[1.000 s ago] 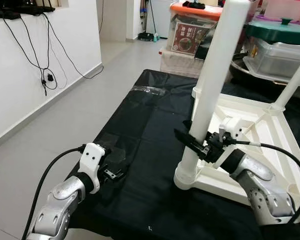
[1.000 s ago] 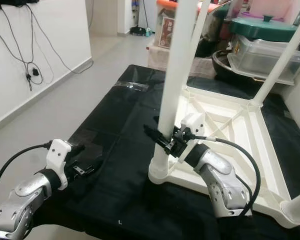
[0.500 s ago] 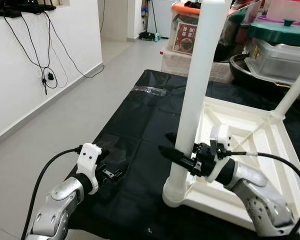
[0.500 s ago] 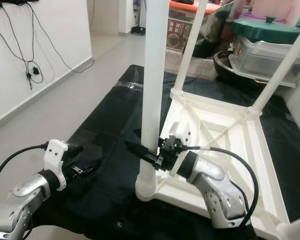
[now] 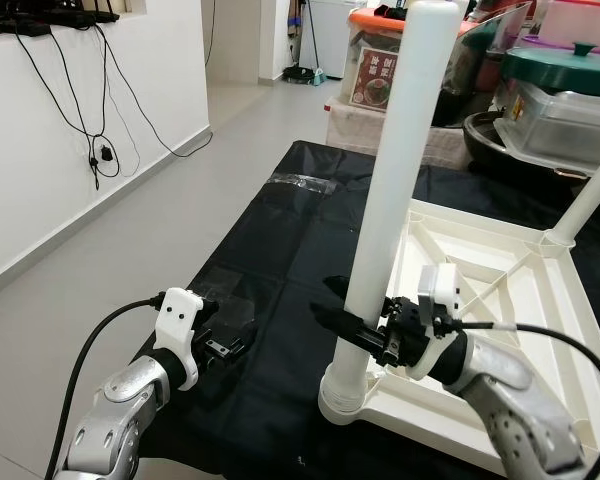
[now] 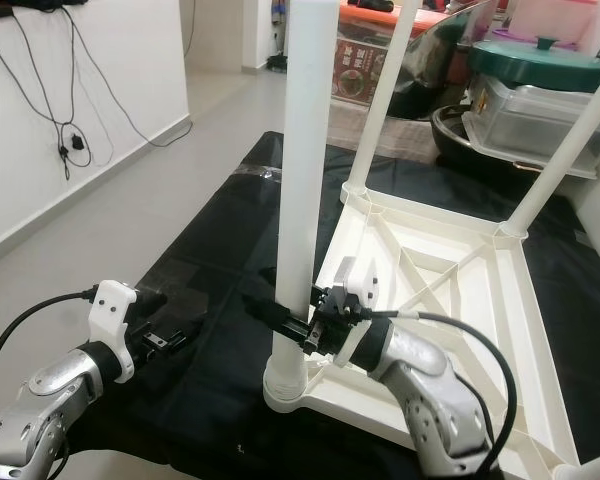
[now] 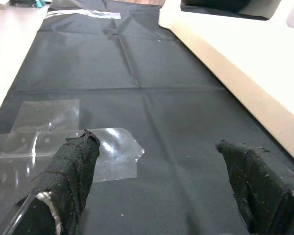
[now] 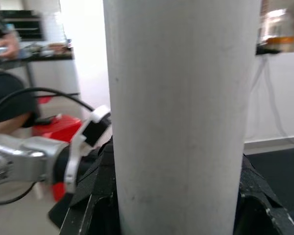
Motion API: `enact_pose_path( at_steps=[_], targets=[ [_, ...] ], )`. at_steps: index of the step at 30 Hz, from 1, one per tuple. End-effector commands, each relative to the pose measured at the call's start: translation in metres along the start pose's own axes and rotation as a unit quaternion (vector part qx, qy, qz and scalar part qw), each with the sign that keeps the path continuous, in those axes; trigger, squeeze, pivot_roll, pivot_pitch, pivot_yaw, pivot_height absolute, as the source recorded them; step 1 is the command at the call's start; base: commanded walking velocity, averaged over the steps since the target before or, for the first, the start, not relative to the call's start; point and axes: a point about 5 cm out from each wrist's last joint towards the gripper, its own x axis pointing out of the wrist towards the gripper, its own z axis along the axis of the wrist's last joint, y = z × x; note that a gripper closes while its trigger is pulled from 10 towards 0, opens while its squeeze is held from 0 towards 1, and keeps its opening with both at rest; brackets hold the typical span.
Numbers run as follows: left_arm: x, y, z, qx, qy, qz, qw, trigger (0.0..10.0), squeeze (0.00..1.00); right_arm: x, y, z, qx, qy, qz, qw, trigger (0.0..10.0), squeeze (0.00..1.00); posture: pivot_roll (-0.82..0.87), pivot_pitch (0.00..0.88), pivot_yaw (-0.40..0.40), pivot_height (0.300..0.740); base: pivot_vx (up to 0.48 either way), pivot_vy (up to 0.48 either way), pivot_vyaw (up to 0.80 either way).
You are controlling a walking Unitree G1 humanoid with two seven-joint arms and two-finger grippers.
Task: Building children table
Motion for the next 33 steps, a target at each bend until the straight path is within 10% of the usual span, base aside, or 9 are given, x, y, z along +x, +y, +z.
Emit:
enact_pose_path(
  at_steps=[1,22,28,29,31,33],
  targets=[
    [-0.001,0.000,-0.004,-0.008,0.008,0.000,1.000,10.0,0.00,-0.002,0.003,-0.015,0.025,0.025,-0.021,0.999,0.0,0.00,0.13,0.000,-0.094,0.740,0.000,0.000,0.00],
    [0.001,0.003,-0.004,-0.015,0.008,0.004,1.000,10.0,0.00,-0.003,0.018,-0.033,0.013,0.063,-0.054,0.997,0.0,0.04,0.12,0.000,-0.088,0.740,0.000,0.000,0.00],
    [0.001,0.004,-0.003,-0.015,0.006,0.007,1.000,10.0,0.00,-0.003,-0.002,-0.042,-0.007,0.102,-0.186,0.977,0.0,0.04,0.12,0.000,-0.091,0.740,0.000,0.000,0.00],
    [0.001,0.004,-0.003,-0.015,0.005,0.010,1.000,10.0,0.00,-0.011,-0.019,-0.048,-0.012,0.134,-0.294,0.946,0.0,0.00,0.12,0.000,-0.097,0.740,0.000,0.000,0.00],
    [0.001,0.004,-0.003,-0.015,0.005,0.010,1.000,10.0,0.00,-0.011,-0.019,-0.048,-0.012,0.134,-0.294,0.946,0.0,0.00,0.12,0.000,-0.097,0.740,0.000,0.000,0.00],
    [0.000,0.005,-0.005,-0.014,0.008,0.018,1.000,10.0,0.00,-0.037,-0.043,-0.055,-0.010,0.173,-0.484,0.857,0.0,0.00,0.12,0.000,-0.098,0.740,0.000,0.000,0.00]
  ],
)
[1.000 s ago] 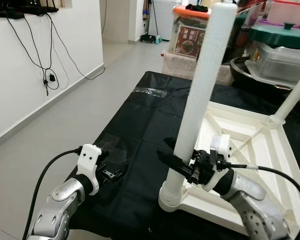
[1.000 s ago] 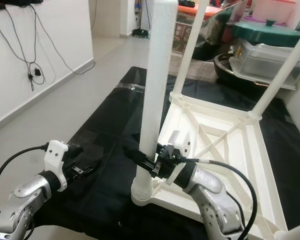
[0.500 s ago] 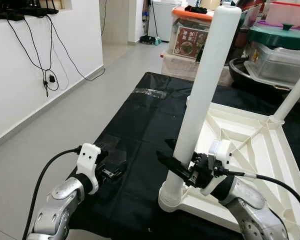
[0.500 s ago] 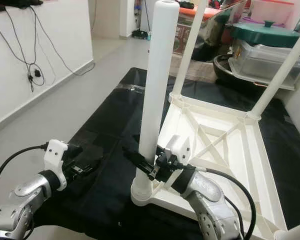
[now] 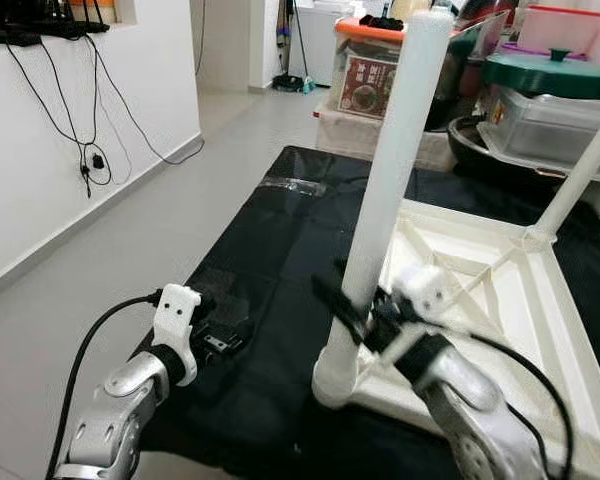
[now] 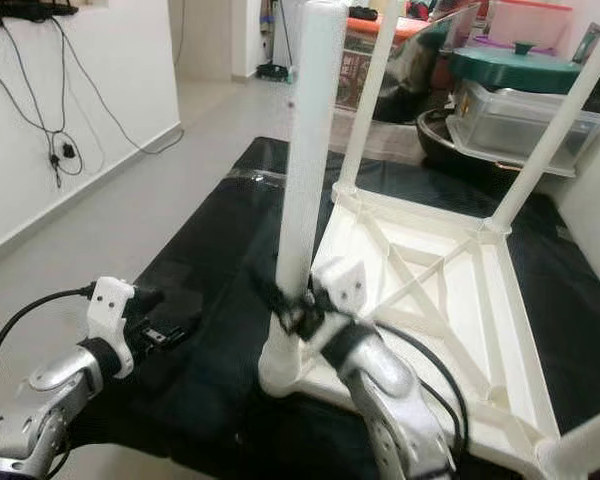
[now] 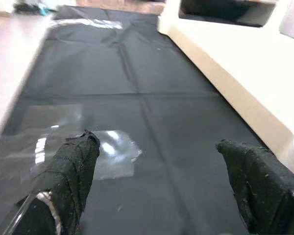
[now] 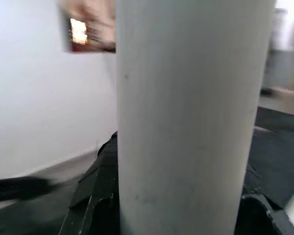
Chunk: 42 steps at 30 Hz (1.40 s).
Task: Building children table
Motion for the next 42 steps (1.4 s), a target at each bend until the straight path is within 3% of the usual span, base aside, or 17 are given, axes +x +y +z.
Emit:
enact_pose_path(
  at_steps=[1,2,3,4,5,8,9,10,15,21,26,29,31,33,41,42],
  targets=[
    [-0.003,0.002,-0.004,-0.006,0.007,0.012,1.000,10.0,0.00,-0.033,-0.064,-0.045,-0.013,0.145,-0.304,0.942,0.0,0.00,0.12,0.000,-0.096,0.740,0.000,0.000,0.00],
    [-0.003,0.002,-0.005,-0.005,0.008,0.014,1.000,10.0,0.00,-0.039,-0.070,-0.045,-0.007,0.143,-0.349,0.926,0.0,0.00,0.12,0.000,-0.096,0.740,0.000,0.000,0.00],
    [-0.003,0.002,-0.005,-0.005,0.008,0.014,1.000,10.0,0.00,-0.039,-0.070,-0.045,-0.007,0.143,-0.349,0.926,0.0,0.00,0.12,0.000,-0.096,0.740,0.000,0.000,0.00],
    [-0.003,0.002,-0.005,-0.005,0.008,0.015,1.000,10.0,0.00,-0.043,-0.075,-0.045,0.002,0.140,-0.383,0.913,0.0,0.00,0.12,0.000,-0.096,0.740,0.000,0.000,0.00],
    [-0.003,0.002,-0.005,-0.005,0.008,0.015,1.000,10.0,0.00,-0.043,-0.075,-0.045,0.002,0.140,-0.383,0.913,0.0,0.00,0.12,0.000,-0.096,0.740,0.000,0.000,0.00],
    [-0.001,0.005,-0.005,-0.002,0.009,0.025,1.000,10.0,0.00,-0.055,-0.077,-0.040,0.015,0.112,-0.455,0.883,0.0,0.00,0.11,0.000,-0.088,0.740,0.000,0.000,0.00],
    [-0.001,0.005,-0.005,-0.002,0.009,0.025,1.000,10.0,0.00,-0.055,-0.077,-0.040,0.015,0.112,-0.455,0.883,0.0,0.00,0.11,0.000,-0.088,0.740,0.000,0.000,0.00],
    [0.000,0.005,-0.005,-0.001,0.010,0.026,1.000,10.0,0.00,-0.058,-0.077,-0.039,0.018,0.106,-0.472,0.875,0.0,0.00,0.11,0.000,-0.088,0.740,0.000,0.000,0.00],
    [0.000,0.005,-0.005,-0.001,0.010,0.028,1.000,10.0,0.00,-0.059,-0.074,-0.038,0.021,0.095,-0.486,0.869,0.0,0.00,0.11,0.000,-0.081,0.740,0.000,0.000,0.00],
    [0.000,0.008,-0.005,0.003,0.011,0.031,0.999,10.0,0.00,-0.054,-0.065,-0.032,0.040,0.061,-0.480,0.874,0.0,0.00,0.10,0.000,-0.077,0.740,0.000,0.000,0.00],
    [0.000,0.010,-0.006,0.005,0.014,0.035,0.999,10.0,0.00,-0.050,-0.062,-0.027,0.011,0.052,-0.464,0.884,0.0,0.00,0.10,0.000,-0.075,0.740,0.000,0.000,0.00],
    [0.001,0.011,-0.006,0.006,0.015,0.036,0.999,10.0,0.00,-0.042,-0.059,-0.028,0.008,0.046,-0.403,0.914,0.0,0.00,0.10,0.000,-0.077,0.740,0.000,0.000,0.00],
    [0.001,0.011,-0.006,0.006,0.015,0.037,0.999,10.0,0.00,-0.039,-0.058,-0.028,0.007,0.044,-0.386,0.921,0.0,0.00,0.10,0.000,-0.077,0.740,0.000,0.000,0.00],
    [0.001,0.010,-0.006,0.007,0.016,0.036,0.999,10.0,0.00,-0.033,-0.058,-0.027,-0.010,0.038,-0.345,0.938,0.0,0.00,0.11,0.000,-0.079,0.740,0.000,0.000,0.00],
    [0.001,0.010,-0.007,0.007,0.015,0.041,0.999,10.0,0.00,-0.026,-0.063,-0.027,-0.059,0.007,-0.275,0.960,0.0,0.00,0.11,0.000,-0.095,0.740,0.000,0.000,0.00],
    [0.001,0.009,-0.007,0.005,0.014,0.041,0.999,10.0,0.00,-0.023,-0.059,-0.030,-0.050,0.007,-0.244,0.968,0.0,0.00,0.13,0.000,-0.107,0.740,0.000,0.000,0.00]
  ],
)
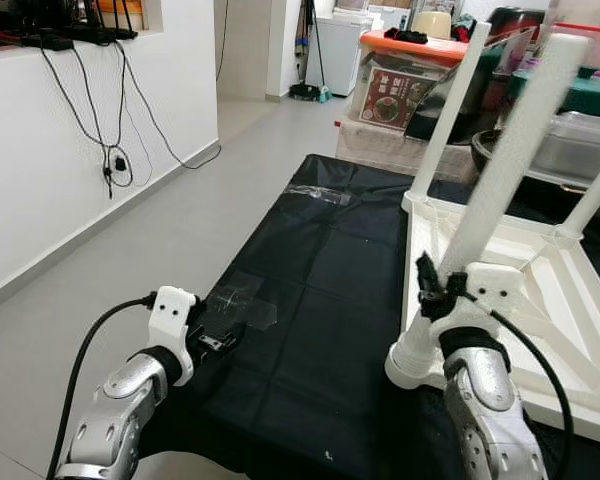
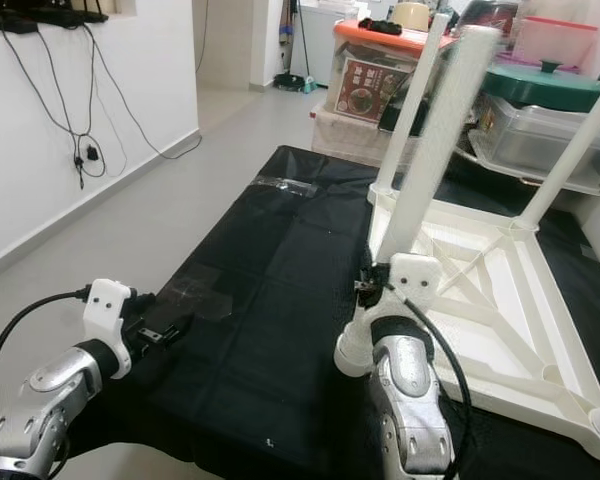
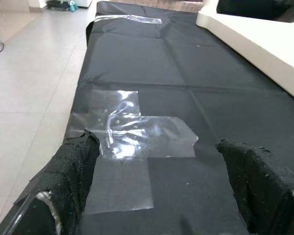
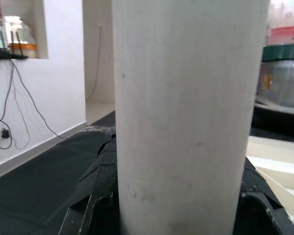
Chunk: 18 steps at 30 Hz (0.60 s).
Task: Building children table
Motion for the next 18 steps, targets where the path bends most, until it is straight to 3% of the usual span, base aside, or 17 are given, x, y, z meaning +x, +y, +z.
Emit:
enact_pose_path(
  at_steps=[1,8,12,17,18],
  targets=[
    [0.000,-0.001,-0.003,0.005,0.007,0.002,1.000,10.0,0.00,-0.006,-0.004,-0.027,-0.007,0.058,0.016,0.998,0.0,0.00,0.13,0.000,-0.107,0.740,0.000,0.000,0.00],
    [-0.002,-0.001,-0.005,-0.005,0.007,0.006,1.000,10.0,0.00,-0.005,0.012,-0.021,0.007,0.030,0.149,0.988,0.0,0.00,0.13,0.000,-0.118,0.740,0.000,0.000,0.00],
    [-0.002,-0.001,-0.005,-0.006,0.007,0.006,1.000,10.0,0.00,-0.004,0.012,-0.020,0.008,0.026,0.157,0.987,0.0,0.00,0.13,0.000,-0.118,0.740,0.000,0.000,0.00],
    [-0.001,-0.002,-0.006,-0.013,0.008,0.002,1.000,10.0,0.00,-0.013,0.026,-0.019,-0.001,0.006,0.269,0.963,0.0,0.00,0.13,0.000,-0.110,0.740,0.000,0.000,0.00],
    [-0.001,-0.002,-0.006,-0.013,0.008,0.002,1.000,10.0,0.00,-0.013,0.026,-0.019,-0.001,0.006,0.269,0.963,0.0,0.00,0.13,0.000,-0.110,0.740,0.000,0.000,0.00]
  ],
)
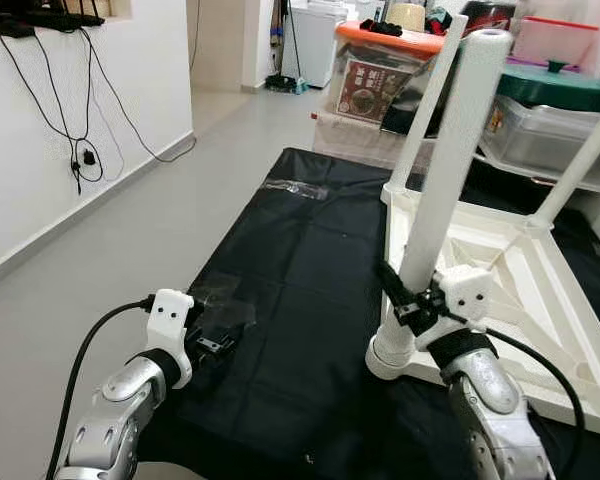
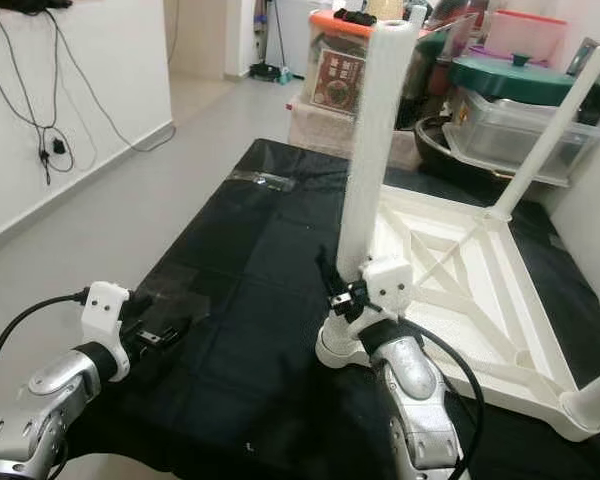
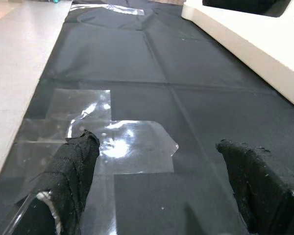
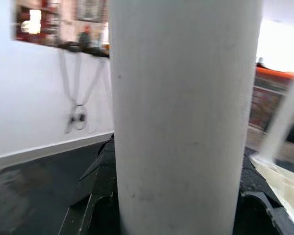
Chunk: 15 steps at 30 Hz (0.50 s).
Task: Building children table
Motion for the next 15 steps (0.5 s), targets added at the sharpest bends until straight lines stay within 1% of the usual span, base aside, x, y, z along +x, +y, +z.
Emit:
enact_pose_path(
  at_steps=[1,3,8,9,10,11,12,13,14,15],
  targets=[
    [0.001,-0.002,-0.004,-0.008,0.005,-0.003,1.000,10.0,0.00,-0.005,0.009,-0.022,0.030,0.049,0.022,0.998,0.0,0.00,0.13,0.000,-0.110,0.740,0.000,0.000,0.00],
    [0.001,-0.002,-0.004,-0.009,0.007,-0.003,1.000,10.0,0.00,-0.005,0.013,-0.020,0.036,0.042,0.050,0.997,0.0,0.00,0.13,0.000,-0.109,0.740,0.000,0.000,0.00],
    [0.002,-0.002,-0.004,-0.010,0.007,-0.004,1.000,10.0,0.00,-0.004,0.013,-0.021,0.034,0.040,0.051,0.997,0.0,0.00,0.13,0.000,-0.107,0.740,0.000,0.000,0.00],
    [0.002,-0.002,-0.004,-0.011,0.007,-0.005,1.000,10.0,0.00,-0.003,0.010,-0.024,0.043,0.047,0.022,0.998,0.0,0.00,0.13,0.000,-0.107,0.740,0.000,0.000,0.00],
    [0.001,-0.002,-0.004,-0.012,0.007,-0.004,1.000,10.0,0.00,-0.001,0.005,-0.033,0.040,0.077,-0.037,0.996,0.0,0.00,0.13,0.000,-0.112,0.740,0.000,0.000,0.00],
    [0.001,-0.002,-0.004,-0.013,0.007,-0.003,1.000,10.0,0.00,-0.001,0.002,-0.037,0.040,0.085,-0.073,0.993,0.0,0.00,0.13,0.000,-0.112,0.740,0.000,0.000,0.00],
    [0.001,-0.002,-0.004,-0.013,0.007,-0.003,1.000,10.0,0.00,-0.001,0.000,-0.039,0.038,0.088,-0.094,0.991,0.0,0.00,0.13,0.000,-0.112,0.740,0.000,0.000,0.00],
    [0.001,-0.002,-0.005,-0.014,0.008,-0.002,1.000,10.0,0.00,-0.001,-0.002,-0.043,0.046,0.105,-0.129,0.985,0.0,0.00,0.13,0.000,-0.112,0.740,0.000,0.000,0.00],
    [0.001,-0.002,-0.005,-0.015,0.008,-0.001,1.000,10.0,0.00,-0.001,-0.003,-0.046,0.055,0.116,-0.150,0.980,0.0,0.00,0.13,0.000,-0.112,0.740,0.000,0.000,0.00],
    [0.001,-0.002,-0.005,-0.015,0.008,-0.001,1.000,10.0,0.00,-0.001,-0.003,-0.046,0.055,0.116,-0.150,0.980,0.0,0.00,0.13,0.000,-0.112,0.740,0.000,0.000,0.00]
  ],
)
